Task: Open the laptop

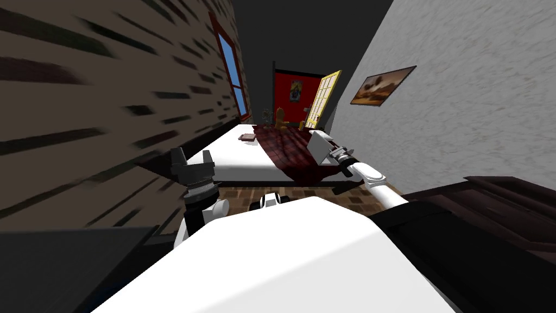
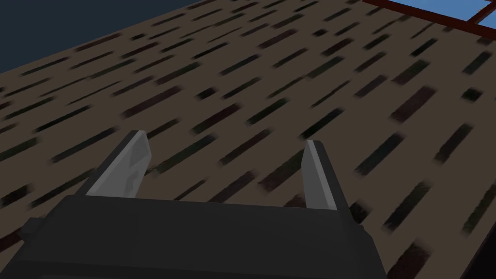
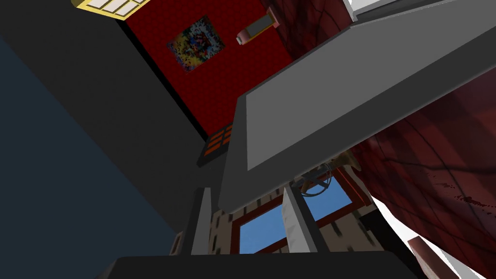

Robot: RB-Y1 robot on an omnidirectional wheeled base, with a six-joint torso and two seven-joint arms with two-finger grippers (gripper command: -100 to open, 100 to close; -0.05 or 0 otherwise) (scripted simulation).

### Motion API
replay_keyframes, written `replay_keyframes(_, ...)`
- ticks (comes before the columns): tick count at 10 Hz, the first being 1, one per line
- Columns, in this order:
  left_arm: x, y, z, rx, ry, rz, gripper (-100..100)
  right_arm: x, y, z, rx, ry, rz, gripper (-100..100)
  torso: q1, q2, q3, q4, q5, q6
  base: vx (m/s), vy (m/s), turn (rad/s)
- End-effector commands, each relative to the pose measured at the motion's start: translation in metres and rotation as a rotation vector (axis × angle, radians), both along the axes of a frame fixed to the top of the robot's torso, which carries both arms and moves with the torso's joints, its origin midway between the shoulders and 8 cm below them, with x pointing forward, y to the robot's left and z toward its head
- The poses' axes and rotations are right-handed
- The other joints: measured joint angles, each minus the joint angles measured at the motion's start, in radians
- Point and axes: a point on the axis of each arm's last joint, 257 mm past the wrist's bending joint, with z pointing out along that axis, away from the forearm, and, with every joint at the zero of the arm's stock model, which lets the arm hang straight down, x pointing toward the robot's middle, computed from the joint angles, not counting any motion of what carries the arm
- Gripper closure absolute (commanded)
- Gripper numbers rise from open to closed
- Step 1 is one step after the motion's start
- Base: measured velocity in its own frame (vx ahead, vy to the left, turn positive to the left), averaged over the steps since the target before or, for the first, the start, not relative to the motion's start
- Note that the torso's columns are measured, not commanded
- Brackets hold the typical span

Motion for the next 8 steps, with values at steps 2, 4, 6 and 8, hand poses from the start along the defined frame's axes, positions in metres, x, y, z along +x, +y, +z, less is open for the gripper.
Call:
replay_keyframes(2,0.000,0.000,0.000,0.000,0.000,0.000,0,-0.009,-0.044,-0.005,0.086,-0.009,-0.090,100,0.001,-0.001,0.000,-0.001,-0.001,-0.001,-0.148,-0.040,0.241)
replay_keyframes(4,0.000,0.000,0.000,0.000,0.000,0.000,0,-0.014,-0.055,-0.011,0.087,0.003,-0.114,100,-0.001,0.002,0.001,0.000,-0.001,0.001,-0.091,-0.041,0.119)
replay_keyframes(6,0.000,0.000,0.000,0.000,0.000,0.000,0,-0.014,-0.068,-0.006,0.124,-0.017,-0.141,100,-0.002,0.002,0.001,-0.001,-0.002,0.005,-0.044,-0.016,0.113)
replay_keyframes(8,0.000,0.000,0.000,0.000,0.000,0.000,0,-0.020,-0.078,-0.012,0.124,-0.007,-0.164,100,-0.002,0.003,0.002,0.000,-0.002,-0.004,-0.101,-0.038,0.133)
